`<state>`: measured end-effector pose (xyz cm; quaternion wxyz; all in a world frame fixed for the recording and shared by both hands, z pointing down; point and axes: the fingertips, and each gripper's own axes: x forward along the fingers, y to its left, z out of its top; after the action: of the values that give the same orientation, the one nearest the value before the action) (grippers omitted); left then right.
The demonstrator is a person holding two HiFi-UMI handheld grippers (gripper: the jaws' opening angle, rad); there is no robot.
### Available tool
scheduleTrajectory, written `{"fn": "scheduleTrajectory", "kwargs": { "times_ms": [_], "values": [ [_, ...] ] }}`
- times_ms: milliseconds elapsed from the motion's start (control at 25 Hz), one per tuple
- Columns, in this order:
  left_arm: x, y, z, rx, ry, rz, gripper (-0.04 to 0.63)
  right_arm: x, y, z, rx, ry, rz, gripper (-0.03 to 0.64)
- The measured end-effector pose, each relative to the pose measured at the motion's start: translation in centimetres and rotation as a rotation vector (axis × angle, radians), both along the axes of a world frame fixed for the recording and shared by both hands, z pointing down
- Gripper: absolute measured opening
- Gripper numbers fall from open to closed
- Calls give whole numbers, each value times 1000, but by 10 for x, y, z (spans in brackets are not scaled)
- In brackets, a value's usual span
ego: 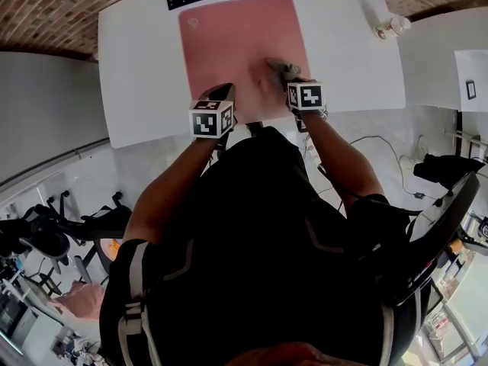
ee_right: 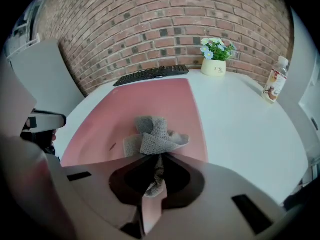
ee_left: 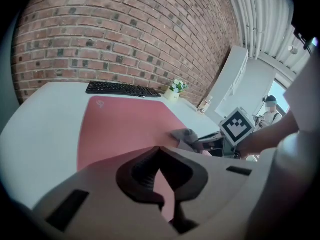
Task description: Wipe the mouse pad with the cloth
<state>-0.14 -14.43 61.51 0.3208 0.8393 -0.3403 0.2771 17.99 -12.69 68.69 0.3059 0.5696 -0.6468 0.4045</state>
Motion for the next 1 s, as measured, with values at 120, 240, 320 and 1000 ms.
{"fn": "scheduleTrajectory", "kwargs": {
  "times_ms": [120, 240, 320, 1000],
  "values": [
    [1, 1, -2, 9, 5, 3, -1, 15, 5, -1, -14, 20, 40, 37],
    [-4, 2, -2, 7, 4, -7, -2, 32, 11, 1, -29, 53, 84, 37],
    [-6, 3, -2, 9, 3, -18, -1, 48, 15, 0, -45, 64, 135, 37],
    [-84, -3, -16, 38, -11, -241, -2, -125, -52, -70, 135, -90, -239, 37]
  ]
}}
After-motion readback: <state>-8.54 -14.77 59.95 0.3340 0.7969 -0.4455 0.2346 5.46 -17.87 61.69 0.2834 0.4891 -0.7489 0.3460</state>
